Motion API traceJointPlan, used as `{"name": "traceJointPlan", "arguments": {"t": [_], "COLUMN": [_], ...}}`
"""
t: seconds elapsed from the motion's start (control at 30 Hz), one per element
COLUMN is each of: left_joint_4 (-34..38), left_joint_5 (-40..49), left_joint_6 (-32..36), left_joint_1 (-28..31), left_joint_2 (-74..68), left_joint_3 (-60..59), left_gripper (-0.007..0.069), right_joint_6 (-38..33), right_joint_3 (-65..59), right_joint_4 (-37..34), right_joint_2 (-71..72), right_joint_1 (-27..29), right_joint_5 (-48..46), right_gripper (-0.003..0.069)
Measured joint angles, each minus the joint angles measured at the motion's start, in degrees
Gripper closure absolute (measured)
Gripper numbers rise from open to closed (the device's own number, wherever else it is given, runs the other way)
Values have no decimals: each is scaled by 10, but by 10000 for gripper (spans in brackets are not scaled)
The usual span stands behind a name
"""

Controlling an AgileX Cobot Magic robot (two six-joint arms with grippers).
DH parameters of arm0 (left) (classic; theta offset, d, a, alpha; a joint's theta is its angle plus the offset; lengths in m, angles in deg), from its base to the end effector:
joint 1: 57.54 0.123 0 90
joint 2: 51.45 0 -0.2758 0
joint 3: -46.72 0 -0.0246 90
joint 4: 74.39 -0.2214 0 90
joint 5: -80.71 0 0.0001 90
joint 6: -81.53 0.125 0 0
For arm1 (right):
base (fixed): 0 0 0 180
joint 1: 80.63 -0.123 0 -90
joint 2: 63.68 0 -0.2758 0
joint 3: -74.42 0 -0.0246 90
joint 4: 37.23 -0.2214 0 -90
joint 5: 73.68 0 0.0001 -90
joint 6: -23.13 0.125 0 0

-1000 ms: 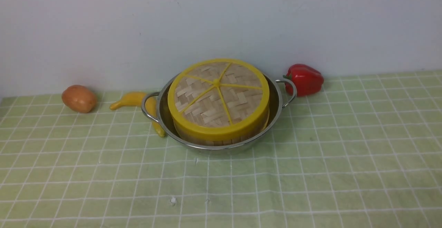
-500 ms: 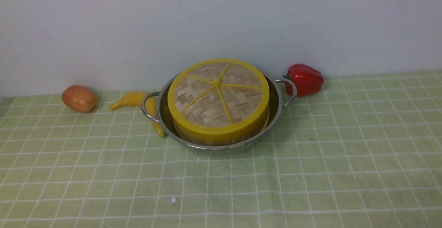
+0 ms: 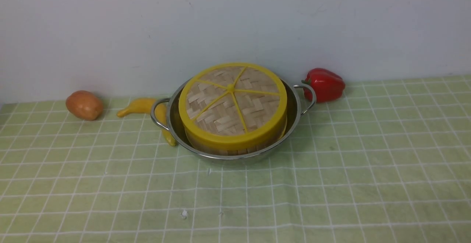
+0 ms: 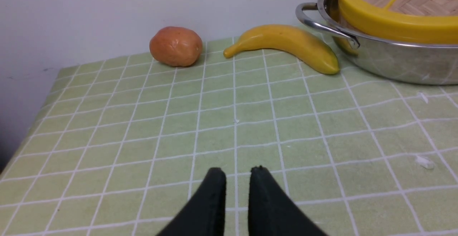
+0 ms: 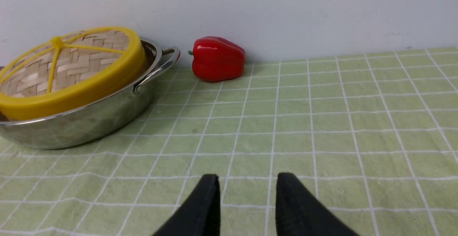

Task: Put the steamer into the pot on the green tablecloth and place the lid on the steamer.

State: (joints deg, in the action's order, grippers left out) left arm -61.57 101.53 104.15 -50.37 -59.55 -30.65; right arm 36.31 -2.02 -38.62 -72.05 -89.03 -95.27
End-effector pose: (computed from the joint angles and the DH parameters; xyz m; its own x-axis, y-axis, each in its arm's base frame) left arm 0.0663 -0.0016 0.1698 -0.2748 0.1505 -0.9497 0.0015 0.9877 0.1561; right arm 0.0644 0.0106 0.1723 -0.3090 0.2070 -0.9283 -0.0799 0.9669 0.2422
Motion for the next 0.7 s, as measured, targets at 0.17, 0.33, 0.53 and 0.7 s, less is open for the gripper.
{"name": "traceJointPlan", "arguments": {"t": [0.17, 0.33, 0.53, 0.7], "left_joint_4": [0, 0, 0, 0], "left_joint_5": [0, 0, 0, 0], "left_joint_6": [0, 0, 0, 0], "left_joint_1": [0, 0, 0, 0], "left_joint_2": [0, 0, 0, 0], "left_joint_3": [0, 0, 0, 0], "left_gripper": [521, 518, 508, 496], "right_joint_6": [0, 0, 0, 0], "right_joint_3": [0, 0, 0, 0], "right_joint_4": [0, 0, 0, 0], "right_joint_2": [0, 0, 0, 0], "right_joint_1": [0, 0, 0, 0], "right_joint_5": [0, 0, 0, 0], "right_gripper": [419, 419, 419, 419]}}
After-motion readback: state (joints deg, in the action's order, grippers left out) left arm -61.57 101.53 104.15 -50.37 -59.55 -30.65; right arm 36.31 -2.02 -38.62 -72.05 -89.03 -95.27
